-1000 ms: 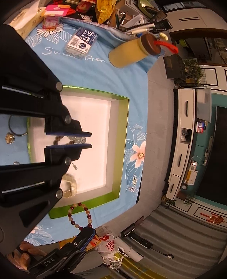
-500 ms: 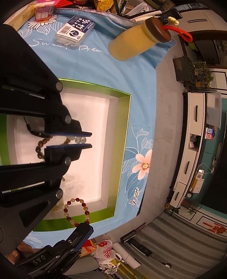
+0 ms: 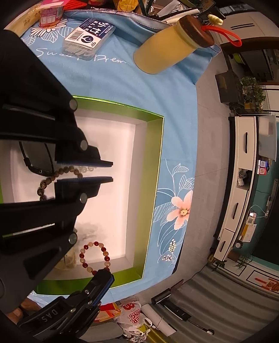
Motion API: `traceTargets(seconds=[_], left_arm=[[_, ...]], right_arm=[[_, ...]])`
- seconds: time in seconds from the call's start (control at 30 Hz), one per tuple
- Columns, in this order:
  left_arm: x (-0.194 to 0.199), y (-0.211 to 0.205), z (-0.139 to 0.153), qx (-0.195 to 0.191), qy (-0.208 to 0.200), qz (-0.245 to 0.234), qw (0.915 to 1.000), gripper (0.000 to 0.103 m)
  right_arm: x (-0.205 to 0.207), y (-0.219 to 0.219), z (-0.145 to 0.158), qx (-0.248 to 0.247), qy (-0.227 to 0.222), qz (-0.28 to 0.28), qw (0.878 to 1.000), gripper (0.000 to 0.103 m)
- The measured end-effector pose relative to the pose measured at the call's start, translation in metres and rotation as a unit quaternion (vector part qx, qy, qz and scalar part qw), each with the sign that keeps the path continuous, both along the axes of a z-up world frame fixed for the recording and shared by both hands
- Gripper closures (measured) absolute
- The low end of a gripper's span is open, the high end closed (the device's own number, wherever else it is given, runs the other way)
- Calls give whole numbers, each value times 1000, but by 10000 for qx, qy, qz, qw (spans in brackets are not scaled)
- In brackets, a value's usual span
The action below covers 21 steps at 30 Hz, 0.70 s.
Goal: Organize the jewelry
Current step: 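Carry both bracelets over the green box and open both tools to drop them, then move both open tools back out toward the bangle and charm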
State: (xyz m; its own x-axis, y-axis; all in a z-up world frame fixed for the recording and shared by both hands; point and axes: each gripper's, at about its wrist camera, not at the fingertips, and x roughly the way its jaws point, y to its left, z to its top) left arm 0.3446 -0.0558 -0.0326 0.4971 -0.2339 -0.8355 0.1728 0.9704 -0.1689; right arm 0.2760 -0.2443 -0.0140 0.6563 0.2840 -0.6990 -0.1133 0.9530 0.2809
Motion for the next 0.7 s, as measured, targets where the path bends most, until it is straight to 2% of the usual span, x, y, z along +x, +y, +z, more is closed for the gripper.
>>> traceTargets(seconds=[0.03,0.1,0.17,0.23,0.27,0.33,0.4,0.43,0.57,0.63,0.7], left_arm=[[-1,0,0,-5,6,-22,10000,95],[-3,-1,1,-64,27,-47,10000,85],[-8,-2,3,-86,-4,-93,9999,60],[-12,-3,7,-137,-36,-153,9998,46],[-15,-4,9,-144,-57,-175,9997,35],[-23,-4,18,-167,-112,-223,9995,25],[-35,-2,27,-161,-228,-277,9992,22],[-43,0,33,-129,-302,-285,9991,17],[-73,16,52,-232,-489,-251,9982,10],[-87,26,56,-282,-526,-194,9980,9],[-107,40,58,-356,-534,-144,9978,7]], right_arm=[[1,-2,-2,16,45,-34,10000,95],[2,-5,-3,51,93,-91,9999,94],[2,-9,-4,49,104,-183,9998,90],[-2,-15,-3,127,101,-247,9996,86],[-4,-17,-2,156,92,-251,9995,86],[-13,-22,3,178,28,-253,9995,80],[-26,-25,8,205,-51,-262,9994,68],[-34,-28,11,231,-115,-256,9993,60],[-68,-36,25,264,-351,-250,9987,50],[-86,-40,30,317,-439,-238,9982,39],[-103,-42,34,322,-538,-203,9978,37]])
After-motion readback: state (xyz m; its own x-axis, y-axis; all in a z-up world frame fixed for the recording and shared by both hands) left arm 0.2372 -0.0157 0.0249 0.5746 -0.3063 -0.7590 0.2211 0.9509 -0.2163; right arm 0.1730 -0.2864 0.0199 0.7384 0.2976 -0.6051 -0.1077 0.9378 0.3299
